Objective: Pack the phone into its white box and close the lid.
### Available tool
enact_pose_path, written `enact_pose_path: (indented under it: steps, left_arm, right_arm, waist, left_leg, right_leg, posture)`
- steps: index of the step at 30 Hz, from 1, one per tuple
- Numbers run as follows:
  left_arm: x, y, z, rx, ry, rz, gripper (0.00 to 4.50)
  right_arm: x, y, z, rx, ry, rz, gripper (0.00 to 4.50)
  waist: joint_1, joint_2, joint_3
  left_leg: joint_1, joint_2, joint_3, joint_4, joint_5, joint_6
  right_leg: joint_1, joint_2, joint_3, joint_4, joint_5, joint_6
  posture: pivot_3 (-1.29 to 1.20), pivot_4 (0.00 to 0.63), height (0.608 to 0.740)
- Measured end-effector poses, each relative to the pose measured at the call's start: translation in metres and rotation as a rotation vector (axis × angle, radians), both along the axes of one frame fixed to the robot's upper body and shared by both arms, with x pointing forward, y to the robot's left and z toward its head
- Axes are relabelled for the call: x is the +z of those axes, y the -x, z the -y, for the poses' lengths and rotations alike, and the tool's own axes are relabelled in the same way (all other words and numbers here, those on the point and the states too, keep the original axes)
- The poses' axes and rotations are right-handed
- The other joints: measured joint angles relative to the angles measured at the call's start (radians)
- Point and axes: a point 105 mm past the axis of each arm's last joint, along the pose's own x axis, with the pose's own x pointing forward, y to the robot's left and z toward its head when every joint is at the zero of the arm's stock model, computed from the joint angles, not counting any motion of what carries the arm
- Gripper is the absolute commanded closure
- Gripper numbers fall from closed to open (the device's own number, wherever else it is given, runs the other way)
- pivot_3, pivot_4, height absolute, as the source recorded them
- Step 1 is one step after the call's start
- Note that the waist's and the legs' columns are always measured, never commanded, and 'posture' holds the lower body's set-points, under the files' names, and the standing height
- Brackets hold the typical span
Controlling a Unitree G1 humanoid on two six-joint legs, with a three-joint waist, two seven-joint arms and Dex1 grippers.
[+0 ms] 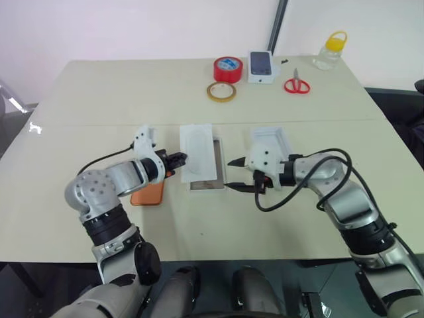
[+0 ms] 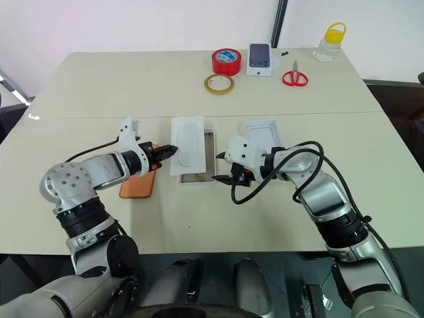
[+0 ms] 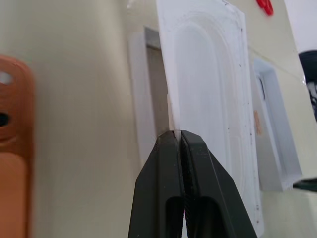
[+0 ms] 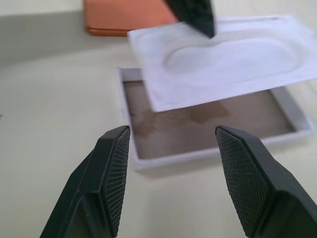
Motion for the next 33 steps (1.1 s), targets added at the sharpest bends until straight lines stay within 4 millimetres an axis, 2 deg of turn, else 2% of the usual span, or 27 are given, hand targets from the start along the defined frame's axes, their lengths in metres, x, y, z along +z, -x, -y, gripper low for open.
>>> enact_pose_path:
  steps: [5,14,15,16,22,26,29,31,33]
  left_arm:
    - [-0.008,0.003,0.007,-0.008,-0.01,-0.025,4.5]
    - [-0.008,0.005,0.015,-0.023,-0.01,-0.024,4.5]
    - [-0.009,0.005,0.015,-0.024,-0.009,-0.024,3.88]
    - [-0.009,0.005,0.015,-0.025,-0.008,-0.025,3.68]
    - [-0.008,0.006,0.018,-0.028,-0.001,-0.018,0.77]
    - [-0.006,0.007,0.018,-0.029,0.005,-0.006,0.77]
    - [-0.002,0.008,0.015,-0.023,0.022,0.015,0.71]
    - [0.002,0.008,0.009,-0.014,0.028,0.036,0.71]
    - [0.01,0.006,-0.006,0.012,-0.007,0.084,0.71]
  right_arm:
    - [0.002,-0.004,0.006,-0.036,-0.004,0.014,1.65]
    - [0.001,-0.008,0.008,-0.054,-0.007,0.035,1.65]
    - [0.002,-0.008,0.008,-0.054,-0.008,0.037,1.59]
    - [0.002,-0.008,0.007,-0.054,-0.009,0.039,1.59]
    - [0.002,-0.008,0.008,-0.061,-0.012,0.044,1.59]
    - [0.004,-0.01,0.006,-0.079,-0.04,0.045,1.59]
    - [0.008,-0.014,0.0,-0.096,-0.085,0.027,2.45]
    - [0.012,-0.019,-0.004,-0.118,-0.109,0.022,3.39]
    - [0.016,-0.026,-0.011,-0.148,-0.14,0.011,4.42]
  waist:
    - [0.003,0.0,0.0]
    - [0.003,0.0,0.0]
    - [0.003,0.0,0.0]
    - [0.003,0.0,0.0]
    - [0.003,0.0,0.0]
    - [0.002,0.0,0.0]
    - [0.0,0.0,0.0]
    - [0.0,0.0,0.0]
    - [-0.002,0.0,0.0]
  left_leg:
    - [0.0,0.0,0.001,0.0,0.0,0.0]
    - [0.0,0.0,0.001,0.0,0.0,0.0]
    - [0.0,0.0,0.001,0.0,0.0,0.0]
    - [0.0,0.0,0.001,0.0,0.0,0.0]
    - [0.0,0.0,0.001,0.0,0.0,0.0]
    - [0.0,0.0,0.001,0.0,0.0,0.0]
    - [0.0,0.0,0.002,0.0,0.0,0.0]
    - [0.0,0.0,0.002,0.0,0.0,0.0]
    - [0.0,0.001,0.002,-0.001,0.0,0.0]
  right_leg:
    - [0.0,0.0,0.001,0.0,0.0,0.0]
    - [-0.001,0.0,0.001,0.0,0.0,0.0]
    - [-0.001,0.0,0.001,0.0,0.0,0.0]
    - [-0.001,0.0,0.001,0.0,0.0,0.0]
    - [-0.001,0.0,0.001,0.0,0.0,0.0]
    - [-0.001,0.0,0.002,0.0,0.0,0.0]
    - [-0.001,0.001,0.002,0.0,0.0,0.0]
    - [-0.002,0.001,0.003,0.001,0.0,0.0]
    - [-0.003,0.001,0.003,0.001,0.0,0.0]
  posture:
    - [0.0,0.15,0.74]
    - [0.0,0.15,0.74]
    - [0.0,0.15,0.74]
    - [0.0,0.15,0.74]
    - [0.0,0.15,0.74]
    - [0.0,0.15,0.74]
    - [0.0,0.15,0.74]
    - [0.0,0.15,0.74]
    - [0.0,0.15,0.74]
